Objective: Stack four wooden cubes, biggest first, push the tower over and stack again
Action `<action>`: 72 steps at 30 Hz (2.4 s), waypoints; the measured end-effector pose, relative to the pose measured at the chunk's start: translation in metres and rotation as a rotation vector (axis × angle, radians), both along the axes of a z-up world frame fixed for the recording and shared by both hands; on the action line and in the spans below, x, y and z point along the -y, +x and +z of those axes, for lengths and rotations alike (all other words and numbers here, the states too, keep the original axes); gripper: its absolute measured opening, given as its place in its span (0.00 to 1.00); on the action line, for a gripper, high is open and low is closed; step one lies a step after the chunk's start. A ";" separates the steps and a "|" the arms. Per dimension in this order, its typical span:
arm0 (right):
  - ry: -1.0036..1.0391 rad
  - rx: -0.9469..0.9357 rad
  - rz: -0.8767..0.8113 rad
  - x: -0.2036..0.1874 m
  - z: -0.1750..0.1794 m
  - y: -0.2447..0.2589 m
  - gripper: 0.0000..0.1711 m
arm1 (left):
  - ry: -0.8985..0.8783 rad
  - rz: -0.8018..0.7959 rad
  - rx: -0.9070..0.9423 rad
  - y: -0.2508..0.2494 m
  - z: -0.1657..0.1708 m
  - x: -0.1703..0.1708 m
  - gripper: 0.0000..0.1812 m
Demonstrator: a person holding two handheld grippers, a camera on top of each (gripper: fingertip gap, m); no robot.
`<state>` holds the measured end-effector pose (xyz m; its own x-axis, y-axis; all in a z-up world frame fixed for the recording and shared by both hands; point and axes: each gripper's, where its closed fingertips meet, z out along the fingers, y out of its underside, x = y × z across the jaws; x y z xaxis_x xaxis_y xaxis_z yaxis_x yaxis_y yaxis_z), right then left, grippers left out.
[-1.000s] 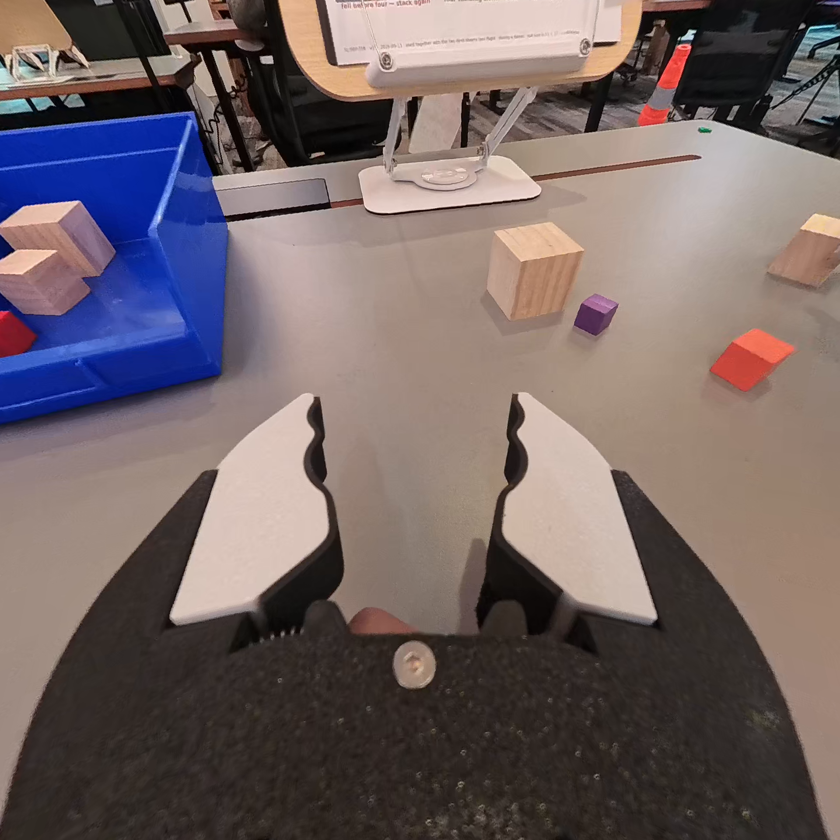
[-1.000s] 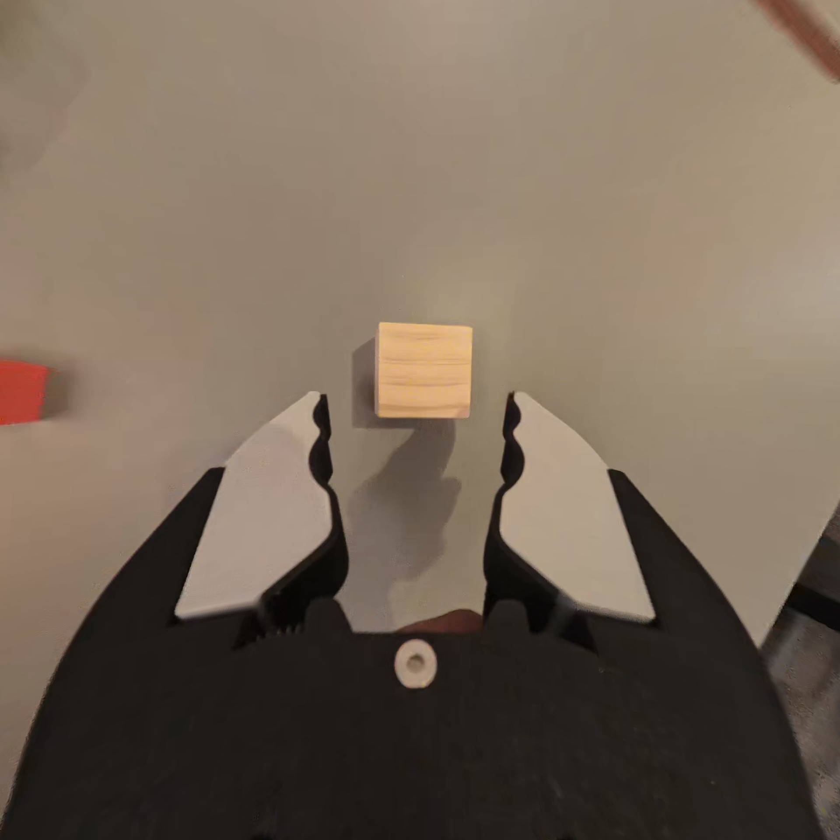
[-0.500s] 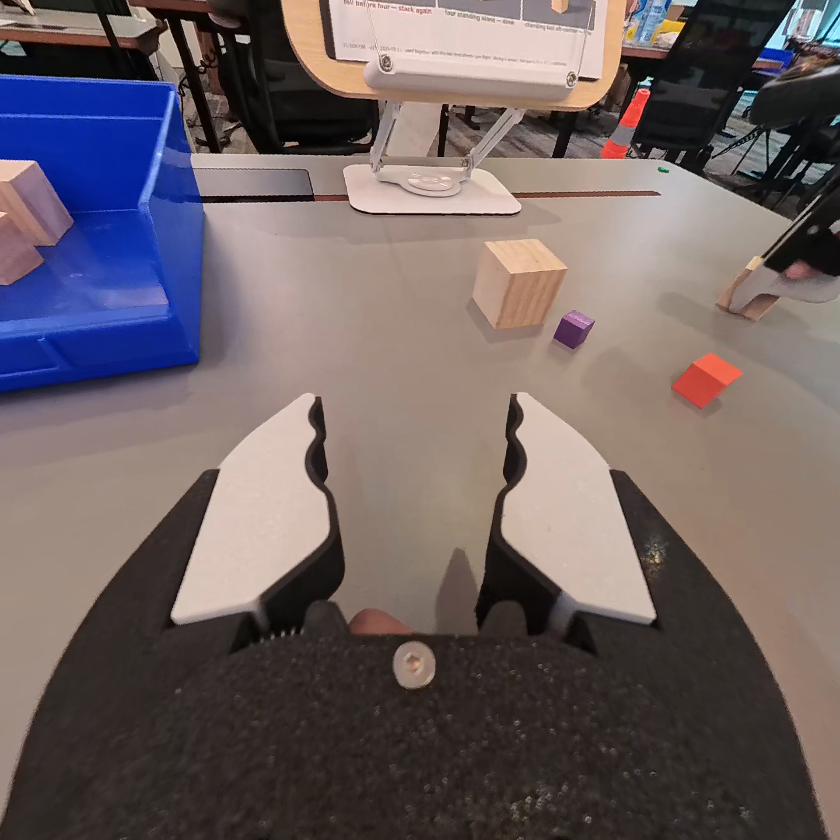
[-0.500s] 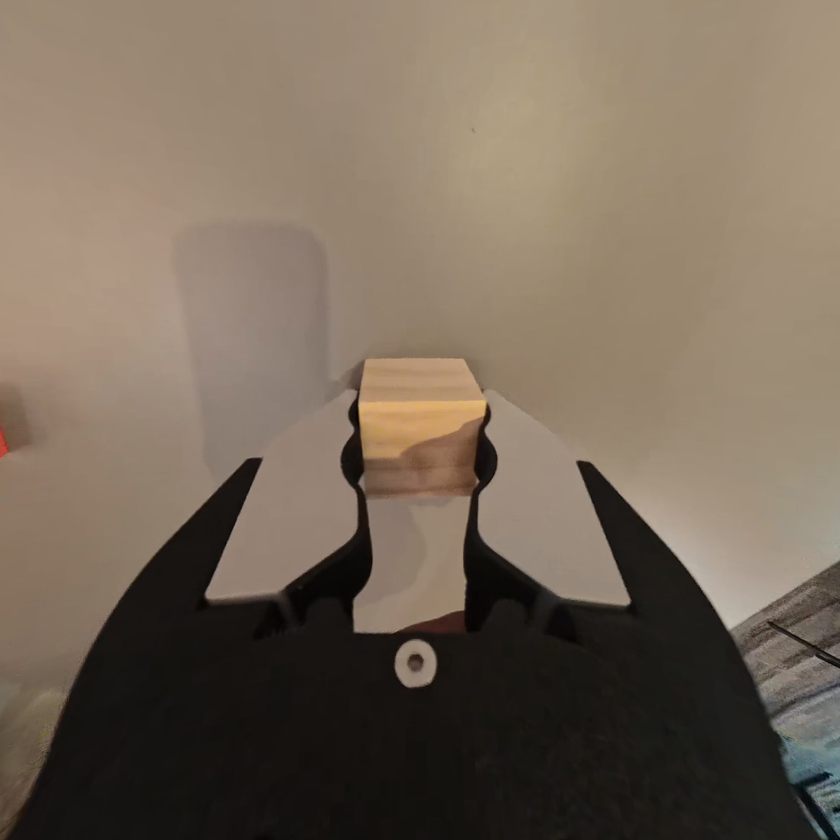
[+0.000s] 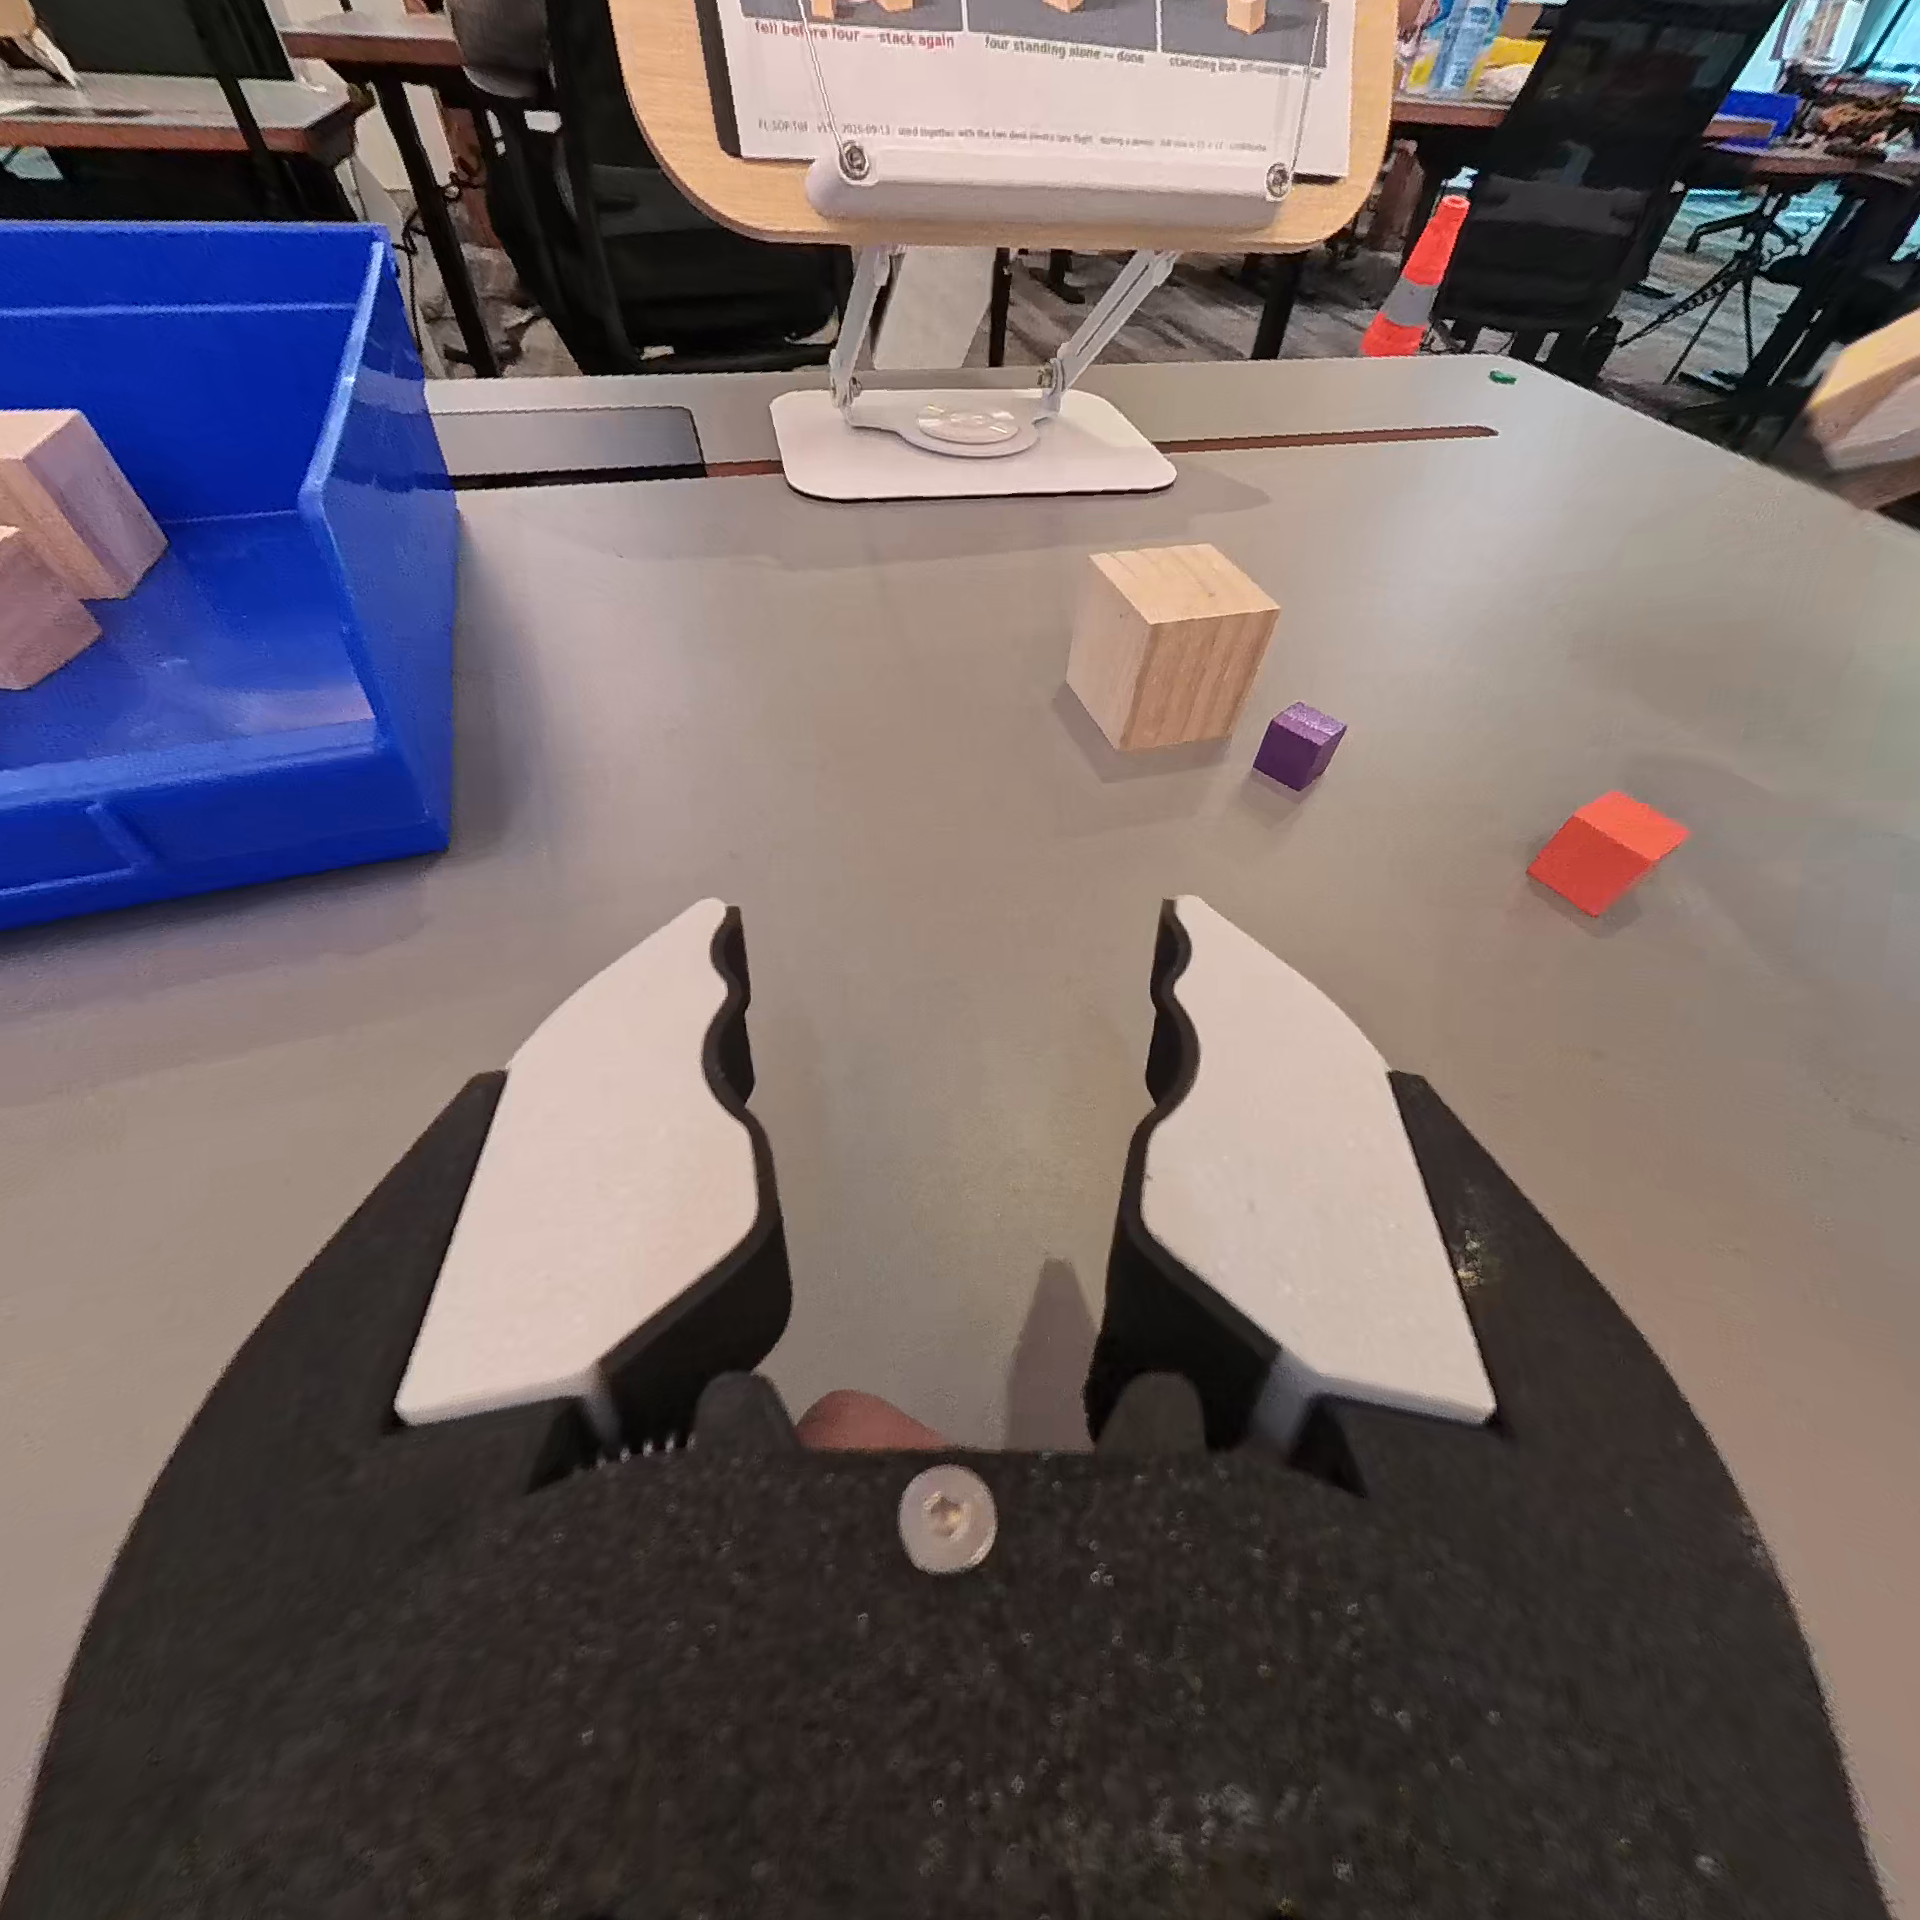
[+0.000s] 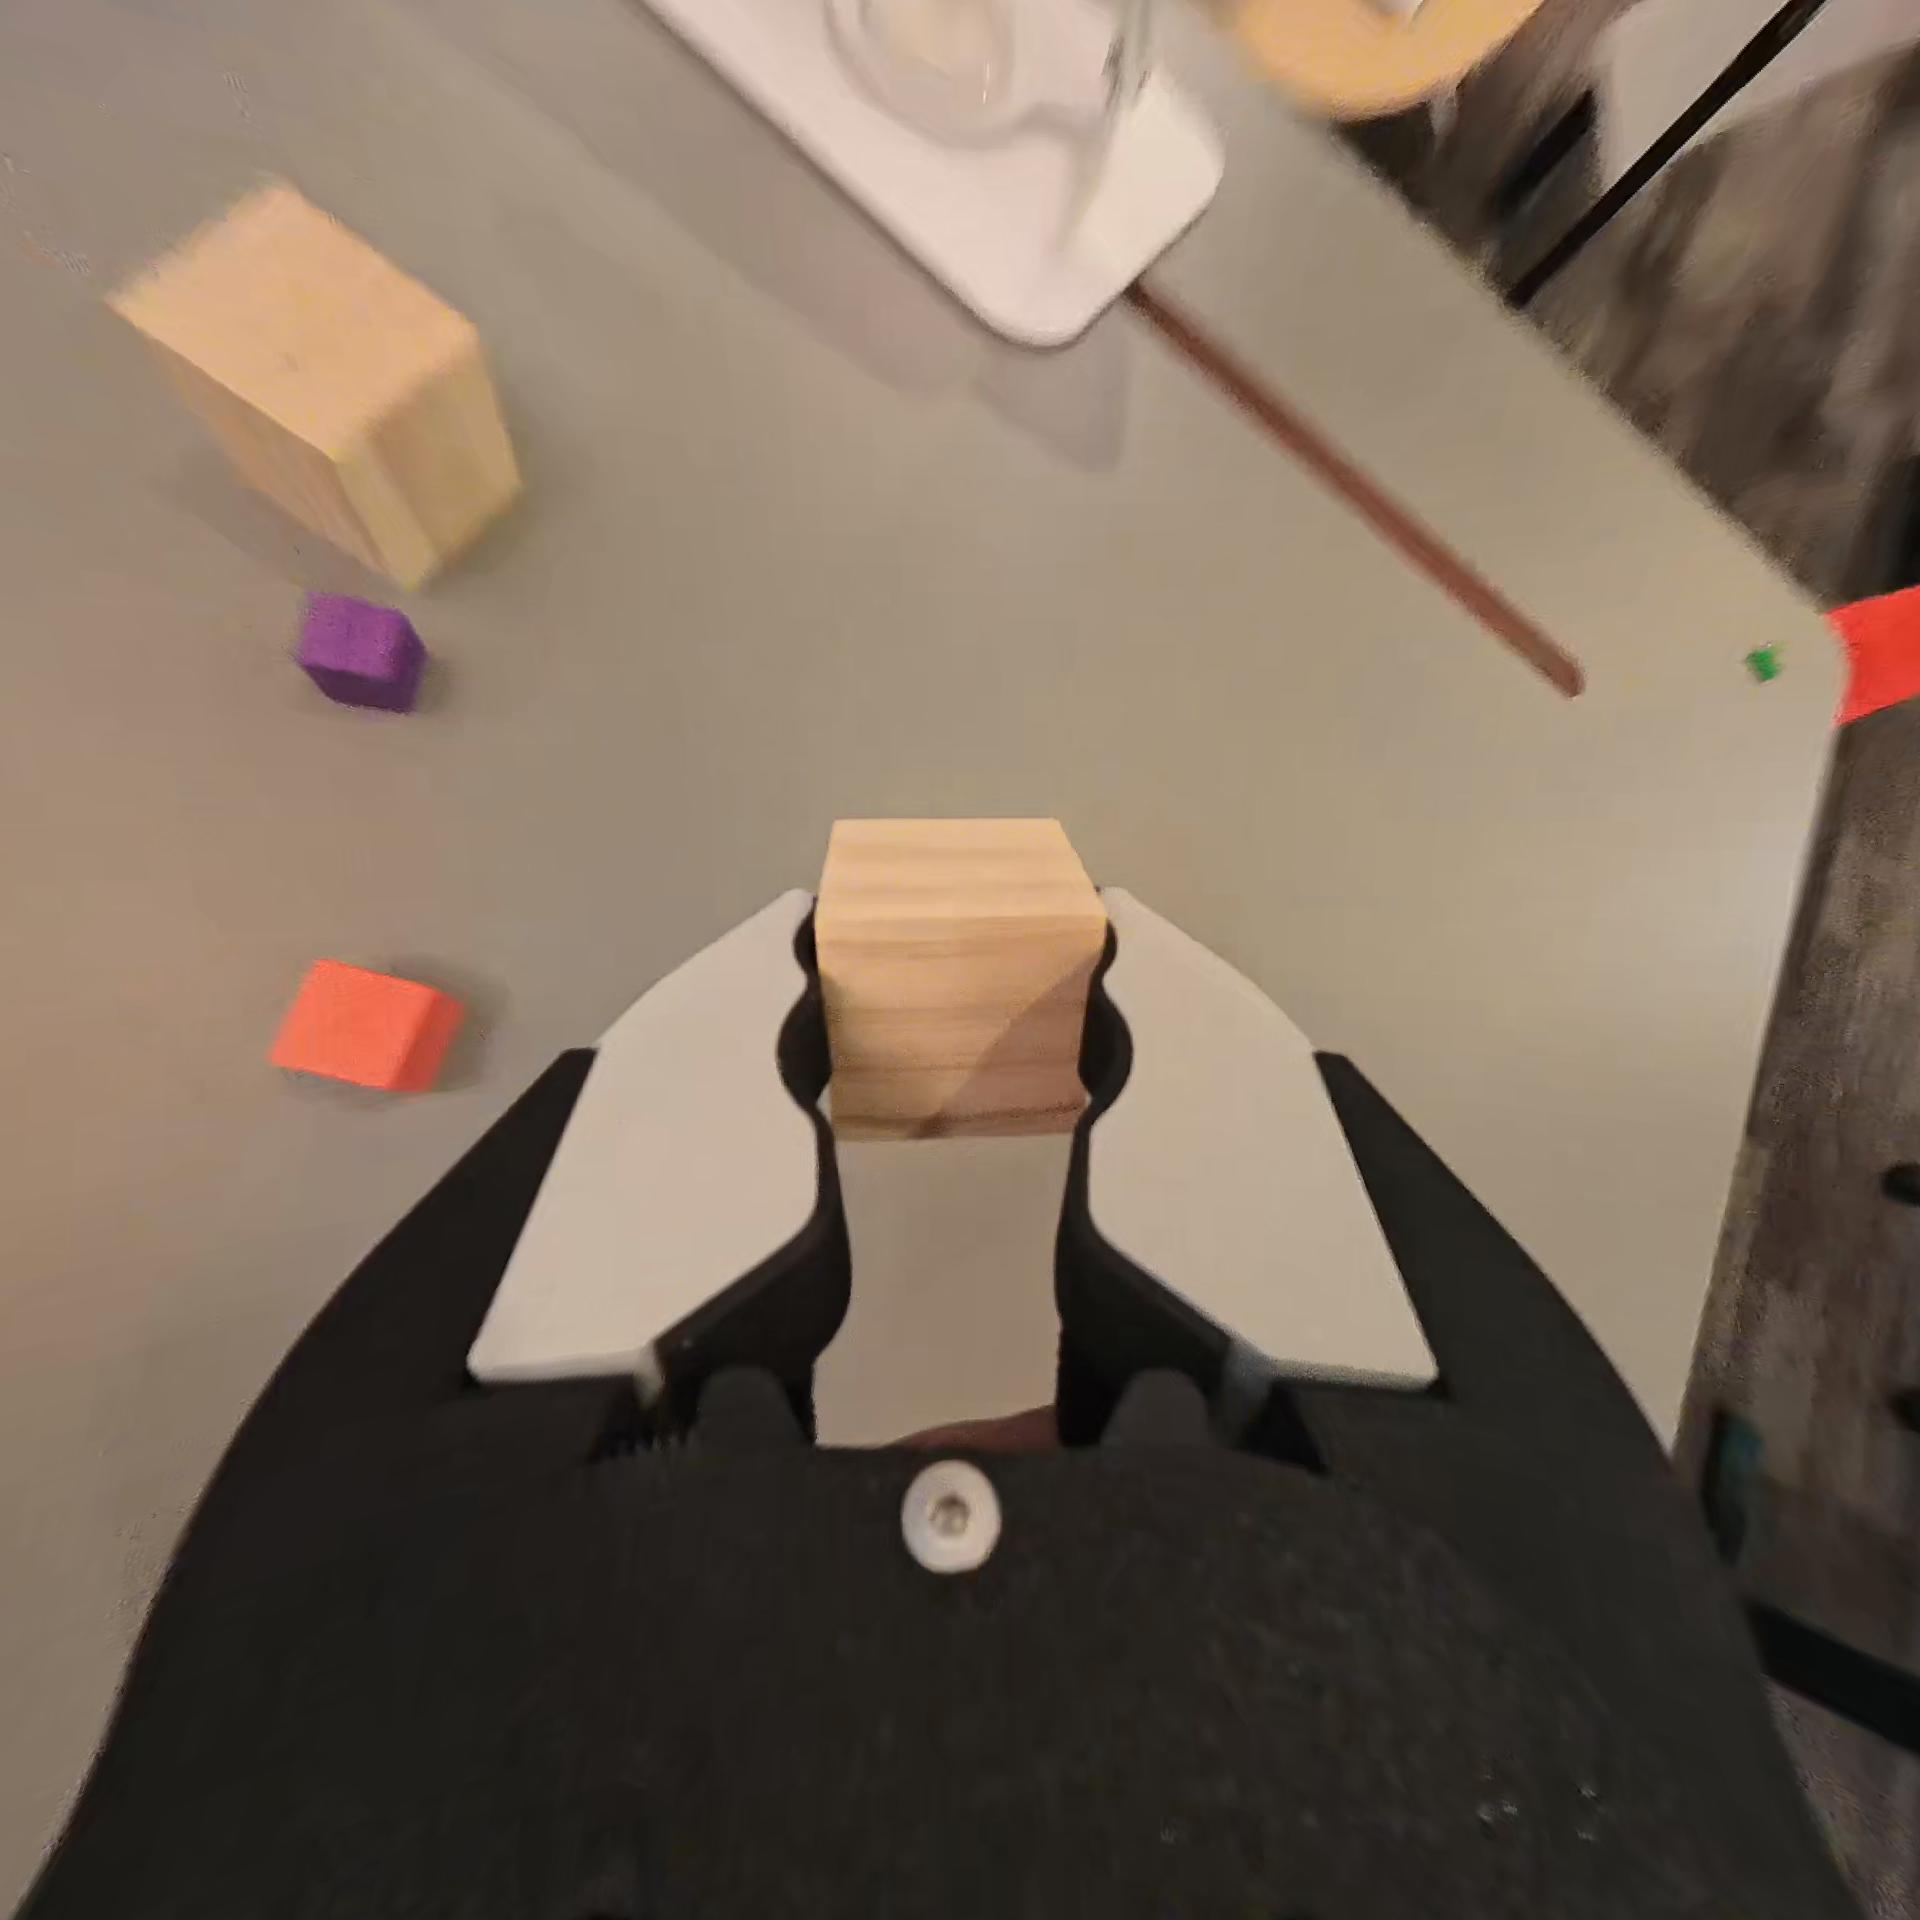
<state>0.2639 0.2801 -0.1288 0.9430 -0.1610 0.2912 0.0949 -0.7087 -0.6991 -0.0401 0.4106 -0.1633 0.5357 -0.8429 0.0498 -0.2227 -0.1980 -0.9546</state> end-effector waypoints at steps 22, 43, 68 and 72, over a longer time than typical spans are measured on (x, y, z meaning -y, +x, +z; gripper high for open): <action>0.549 0.081 -0.336 0.084 -0.024 -0.047 0.27 | 0.065 0.130 0.004 -0.007 0.006 -0.008 0.39; -0.137 0.183 0.770 -0.097 0.034 -0.096 0.27 | 0.104 0.101 -0.045 0.000 0.002 -0.002 0.40; -0.690 0.128 0.898 -0.165 -0.054 -0.114 0.27 | -0.028 0.057 -0.044 0.003 -0.008 -0.006 0.40; -0.743 0.124 0.888 -0.162 -0.059 -0.113 0.27 | -0.029 0.055 -0.039 0.003 -0.007 -0.006 0.40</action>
